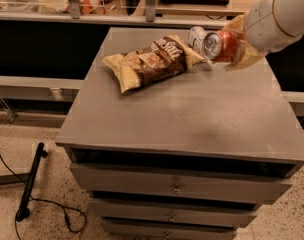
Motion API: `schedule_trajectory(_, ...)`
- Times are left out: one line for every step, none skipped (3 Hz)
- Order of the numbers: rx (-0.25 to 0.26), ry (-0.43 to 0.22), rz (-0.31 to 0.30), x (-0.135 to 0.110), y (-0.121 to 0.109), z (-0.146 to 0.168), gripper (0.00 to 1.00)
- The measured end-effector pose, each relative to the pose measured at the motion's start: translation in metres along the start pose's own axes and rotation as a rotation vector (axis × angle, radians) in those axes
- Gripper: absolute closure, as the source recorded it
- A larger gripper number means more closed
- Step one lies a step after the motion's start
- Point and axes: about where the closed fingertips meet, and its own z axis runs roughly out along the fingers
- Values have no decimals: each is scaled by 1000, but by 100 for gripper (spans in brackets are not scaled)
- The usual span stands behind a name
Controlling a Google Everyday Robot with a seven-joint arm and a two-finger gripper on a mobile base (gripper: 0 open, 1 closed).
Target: Knock coke can over
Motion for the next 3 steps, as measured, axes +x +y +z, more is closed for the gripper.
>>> schedule_trajectory(-48,81,-165,6,7,9,100)
schedule_trajectory(-153,110,-293,13,11,13,100)
schedule_trajectory(-284,96,-385,21,22,6,100)
